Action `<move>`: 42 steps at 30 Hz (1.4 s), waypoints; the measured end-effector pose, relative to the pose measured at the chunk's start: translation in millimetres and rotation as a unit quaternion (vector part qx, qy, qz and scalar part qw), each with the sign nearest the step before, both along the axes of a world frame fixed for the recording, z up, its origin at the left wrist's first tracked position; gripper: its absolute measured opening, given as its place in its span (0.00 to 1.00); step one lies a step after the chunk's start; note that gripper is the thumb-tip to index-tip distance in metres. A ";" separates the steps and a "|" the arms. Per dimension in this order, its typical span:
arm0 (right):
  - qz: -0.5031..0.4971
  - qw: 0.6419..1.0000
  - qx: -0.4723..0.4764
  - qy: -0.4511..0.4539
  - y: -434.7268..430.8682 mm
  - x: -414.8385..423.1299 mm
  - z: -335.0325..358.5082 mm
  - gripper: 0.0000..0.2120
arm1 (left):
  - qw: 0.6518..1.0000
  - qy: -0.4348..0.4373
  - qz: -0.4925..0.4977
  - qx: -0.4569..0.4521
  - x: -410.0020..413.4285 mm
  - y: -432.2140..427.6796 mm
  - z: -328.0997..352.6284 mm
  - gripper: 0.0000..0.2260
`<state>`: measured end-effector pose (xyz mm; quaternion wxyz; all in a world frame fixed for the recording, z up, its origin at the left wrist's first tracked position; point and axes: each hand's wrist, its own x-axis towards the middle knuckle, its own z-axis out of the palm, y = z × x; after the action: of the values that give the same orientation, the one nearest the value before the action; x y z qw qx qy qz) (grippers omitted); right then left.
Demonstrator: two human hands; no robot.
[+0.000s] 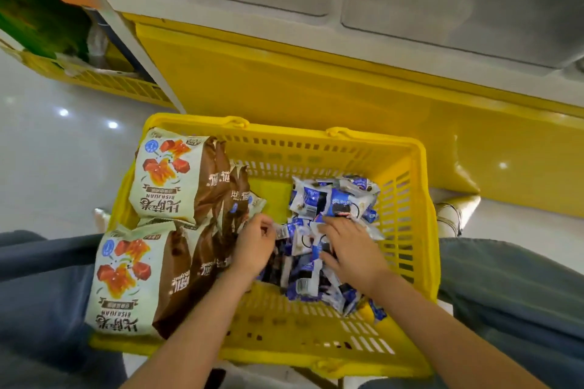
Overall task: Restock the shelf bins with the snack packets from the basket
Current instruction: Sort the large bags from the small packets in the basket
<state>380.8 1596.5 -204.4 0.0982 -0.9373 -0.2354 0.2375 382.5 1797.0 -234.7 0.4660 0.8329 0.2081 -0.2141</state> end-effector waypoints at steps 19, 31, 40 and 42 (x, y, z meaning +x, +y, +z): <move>-0.233 0.970 -0.001 -0.071 -3.6 43.2 -7.3 0.19 | 0.997 0.032 -0.055 -0.043 5.1 -0.1 -45.6 0.09; -0.241 0.969 0.045 -0.014 -7.5 38.6 -2.5 0.17 | 0.964 0.161 0.209 -0.015 22.1 -26.3 -58.5 0.26; -0.178 0.976 -0.061 -0.110 -4.3 31.8 1.4 0.19 | 0.979 0.133 0.148 -0.049 15.1 -19.7 -44.8 0.21; -0.191 0.972 -0.088 -0.102 -5.8 33.4 5.2 0.19 | 0.984 0.114 0.121 -0.059 8.8 -16.0 -42.3 0.23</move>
<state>414.2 1590.7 -199.2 0.0340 -0.9892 -0.0388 0.1374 391.3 1781.1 -277.0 0.5099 0.7425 0.3467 -0.2616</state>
